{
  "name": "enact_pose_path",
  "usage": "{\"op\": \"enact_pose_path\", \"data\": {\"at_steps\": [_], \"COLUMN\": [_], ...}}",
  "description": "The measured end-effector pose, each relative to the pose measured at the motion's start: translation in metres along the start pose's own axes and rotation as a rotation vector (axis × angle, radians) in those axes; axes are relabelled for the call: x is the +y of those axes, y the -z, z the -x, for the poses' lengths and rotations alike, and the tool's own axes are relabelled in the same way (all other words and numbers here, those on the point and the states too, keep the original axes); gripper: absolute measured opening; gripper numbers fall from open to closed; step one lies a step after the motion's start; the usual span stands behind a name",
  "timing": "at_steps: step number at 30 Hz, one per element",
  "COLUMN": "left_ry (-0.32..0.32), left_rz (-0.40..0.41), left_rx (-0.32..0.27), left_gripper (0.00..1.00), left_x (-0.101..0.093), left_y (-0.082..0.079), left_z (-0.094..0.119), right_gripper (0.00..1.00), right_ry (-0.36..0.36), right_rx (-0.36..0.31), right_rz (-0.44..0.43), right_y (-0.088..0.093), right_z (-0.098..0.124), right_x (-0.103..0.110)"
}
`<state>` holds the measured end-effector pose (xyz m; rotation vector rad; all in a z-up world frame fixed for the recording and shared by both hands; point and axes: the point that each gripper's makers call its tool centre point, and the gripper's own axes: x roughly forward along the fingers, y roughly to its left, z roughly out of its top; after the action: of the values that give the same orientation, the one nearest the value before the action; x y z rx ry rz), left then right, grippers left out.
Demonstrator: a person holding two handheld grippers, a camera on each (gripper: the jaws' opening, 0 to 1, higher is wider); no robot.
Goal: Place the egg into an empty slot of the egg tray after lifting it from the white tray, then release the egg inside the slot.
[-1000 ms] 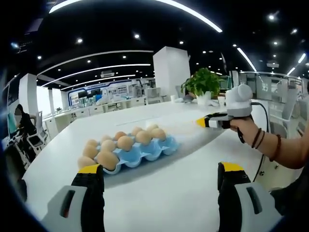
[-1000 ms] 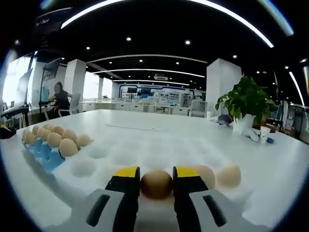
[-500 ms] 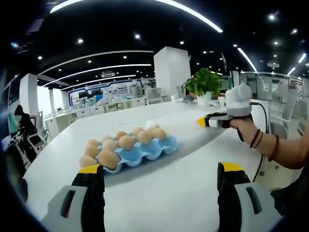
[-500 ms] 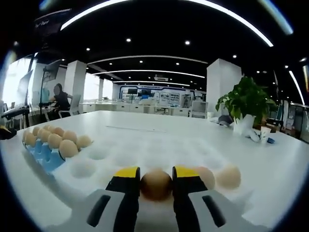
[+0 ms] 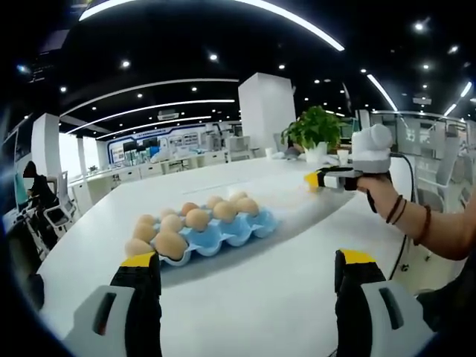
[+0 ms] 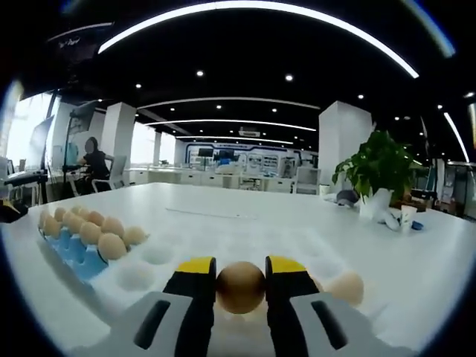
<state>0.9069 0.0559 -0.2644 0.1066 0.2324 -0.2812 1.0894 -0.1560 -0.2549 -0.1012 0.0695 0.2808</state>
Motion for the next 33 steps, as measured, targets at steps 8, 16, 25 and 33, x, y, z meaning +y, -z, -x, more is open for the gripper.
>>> {"op": "enact_pose_path", "data": {"at_steps": [8, 16, 25, 33], "left_ry": [-0.001, -0.005, -0.010, -0.014], "left_rz": [0.000, -0.003, -0.005, -0.005], "left_rx": [0.001, -0.001, -0.003, 0.001], "left_gripper": [0.99, 0.99, 0.99, 0.99], "left_x": [0.000, 0.001, 0.004, 0.007], "left_y": [0.002, 0.001, 0.001, 0.001], "left_z": [0.002, 0.004, 0.007, 0.009], "right_gripper": [0.26, 0.26, 0.26, 0.26], "right_ry": [-0.012, -0.041, -0.080, -0.134], "right_rx": [-0.020, -0.039, -0.042, -0.037], "right_rz": [0.000, 0.006, 0.013, 0.027], "right_y": [-0.008, -0.016, -0.021, -0.022], "right_z": [0.004, 0.006, 0.005, 0.003], "right_x": [0.006, 0.018, 0.035, 0.059]}}
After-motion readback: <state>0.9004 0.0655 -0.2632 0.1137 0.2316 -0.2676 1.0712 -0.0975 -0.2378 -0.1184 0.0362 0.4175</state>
